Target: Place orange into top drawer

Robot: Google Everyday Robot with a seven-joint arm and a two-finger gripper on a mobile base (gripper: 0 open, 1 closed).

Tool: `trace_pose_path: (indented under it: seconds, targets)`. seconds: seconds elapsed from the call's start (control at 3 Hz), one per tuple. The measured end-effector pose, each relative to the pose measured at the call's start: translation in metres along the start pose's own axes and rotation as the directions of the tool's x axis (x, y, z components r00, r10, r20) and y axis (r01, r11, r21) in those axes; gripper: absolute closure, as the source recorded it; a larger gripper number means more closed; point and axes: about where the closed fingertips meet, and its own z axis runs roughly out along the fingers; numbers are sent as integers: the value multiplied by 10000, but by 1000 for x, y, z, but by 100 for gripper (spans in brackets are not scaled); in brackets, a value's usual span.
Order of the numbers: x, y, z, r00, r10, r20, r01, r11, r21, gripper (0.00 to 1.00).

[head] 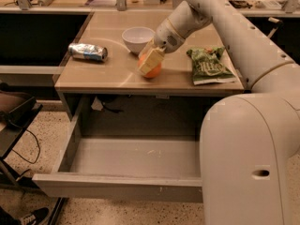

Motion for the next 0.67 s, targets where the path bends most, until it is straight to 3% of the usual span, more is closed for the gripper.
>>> trace_pose_path:
  seconds: [0.33, 0.67]
  targets:
    - [0, 0, 0, 10000, 0, 0, 0, 10000, 0, 89]
    - [0, 16, -2, 9997, 138, 189, -139, 9999, 69, 100]
